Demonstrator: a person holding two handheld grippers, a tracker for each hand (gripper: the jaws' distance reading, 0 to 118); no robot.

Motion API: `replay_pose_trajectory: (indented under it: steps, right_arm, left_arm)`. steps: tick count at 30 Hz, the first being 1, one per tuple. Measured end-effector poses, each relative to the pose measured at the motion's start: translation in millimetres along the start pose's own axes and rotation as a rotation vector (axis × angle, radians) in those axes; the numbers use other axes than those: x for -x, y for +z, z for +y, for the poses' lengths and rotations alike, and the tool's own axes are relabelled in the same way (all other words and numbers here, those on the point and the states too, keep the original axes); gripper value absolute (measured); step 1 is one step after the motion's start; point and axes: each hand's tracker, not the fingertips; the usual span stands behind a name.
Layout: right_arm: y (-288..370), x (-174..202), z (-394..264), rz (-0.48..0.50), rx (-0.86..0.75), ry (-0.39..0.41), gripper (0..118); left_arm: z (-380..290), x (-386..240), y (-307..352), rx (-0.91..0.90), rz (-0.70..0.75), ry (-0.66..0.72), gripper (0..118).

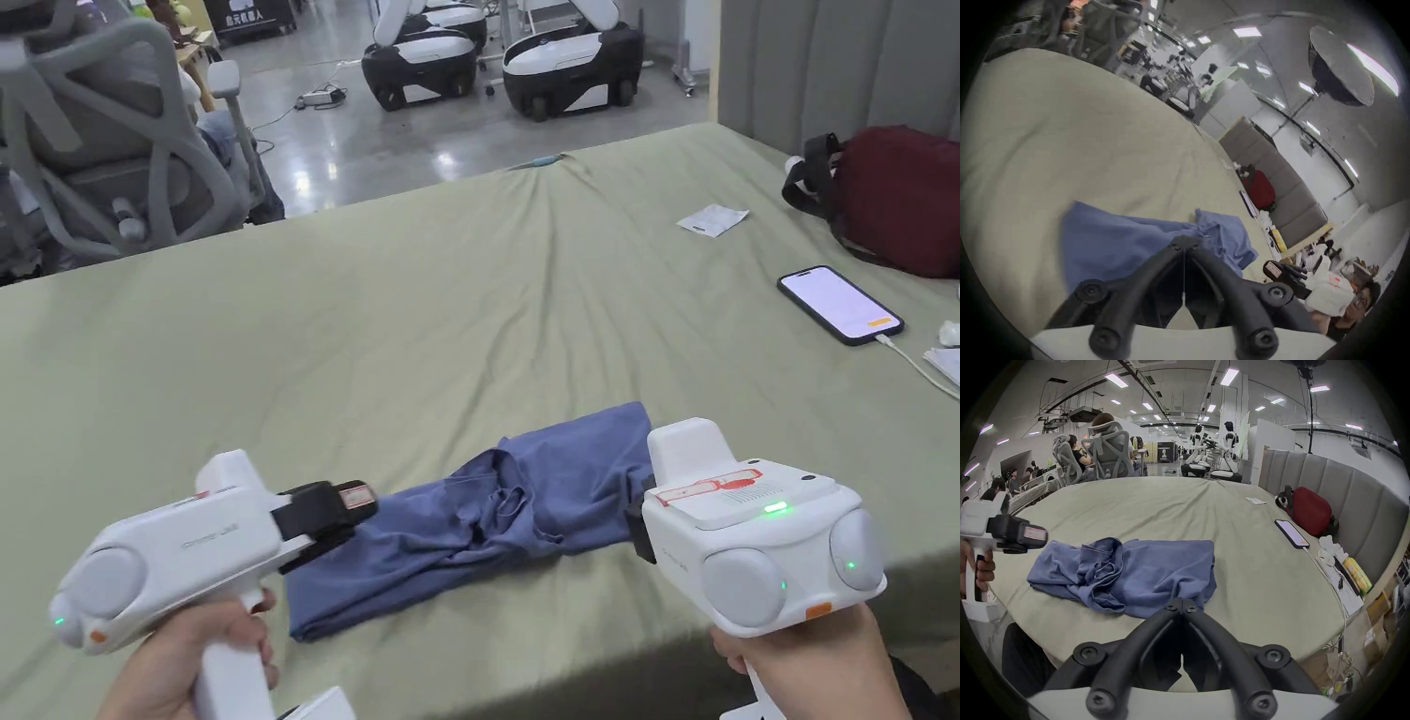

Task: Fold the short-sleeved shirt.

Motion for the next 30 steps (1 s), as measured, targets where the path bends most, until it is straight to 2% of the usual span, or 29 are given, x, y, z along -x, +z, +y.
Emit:
replay_pose_trajectory:
  steps: [4, 8, 9, 12, 13, 15, 16, 20, 21, 22, 23, 24, 25, 27, 30]
  right_arm:
    - [-3.1, 10.4, 1.8, 0.014, 0.001, 0.011, 0]
    - [-2.4, 18.7, 2.5, 0.04, -0.002, 0.027, 0]
    - [-1.3, 20.1, 2.8, 0.048, -0.002, 0.03, 0]
    - [0.9, 20.9, 3.7, 0.055, -0.008, 0.035, 0]
    - [0.8, 21.4, 3.9, 0.05, -0.006, 0.039, 0]
    - [1.0, 20.5, 3.9, 0.044, -0.006, 0.04, 0]
    - [1.3, 19.9, 3.7, 0.042, -0.005, 0.038, 0]
    - [1.1, 16.5, 3.2, 0.035, 0.002, 0.034, 0]
    - [1.1, 16.1, 3.2, 0.036, 0.003, 0.032, 0]
    - [1.3, 15.9, 3.2, 0.036, 0.002, 0.028, 0]
    - [2.0, 15.9, 3.2, 0.035, 0.001, 0.026, 0]
    - [1.8, 16.7, 3.7, 0.034, 0.003, 0.028, 0]
    - [1.5, 17.7, 4.1, 0.034, 0.003, 0.031, 0]
    - [0.7, 18.8, 5.2, 0.036, 0.002, 0.033, 0]
    - [2.1, 20.6, 6.0, 0.045, -0.002, 0.039, 0]
  left_arm:
    - [-1.7, 30.5, 30.0, -0.024, 0.067, 0.045, 0]
    - [-6.7, 36.2, 35.9, -0.026, 0.06, 0.06, 0]
    - [-7.1, 37.0, 35.0, -0.025, 0.047, 0.061, 6]
    - [-9.0, 34.7, 26.0, -0.022, 0.027, 0.067, 106]
    - [-9.8, 36.6, 19.6, -0.018, 0.027, 0.076, 118]
    - [-10.6, 39.7, 9.0, 0.019, 0.034, 0.101, 100]
    - [-10.4, 40.5, 2.6, 0.024, 0.037, 0.104, 95]
    - [-17.3, 63.8, -42.4, 0.124, 0.024, 0.135, 95]
    - [-18.5, 61.4, -44.0, 0.1, 0.018, 0.123, 95]
    - [-15.8, 61.1, -46.1, 0.074, -0.009, 0.094, 89]
    - [-13.2, 58.6, -46.8, 0.086, -0.002, 0.099, 71]
    - [-11.2, 56.6, -47.9, 0.1, 0.038, 0.092, 28]
    - [-12.2, 55.3, -48.4, 0.121, 0.067, 0.078, 11]
    - [-14.0, 49.8, -41.3, 0.098, 0.079, -0.001, 11]
    - [-10.7, 57.1, -19.7, 0.047, 0.033, 0.025, 11]
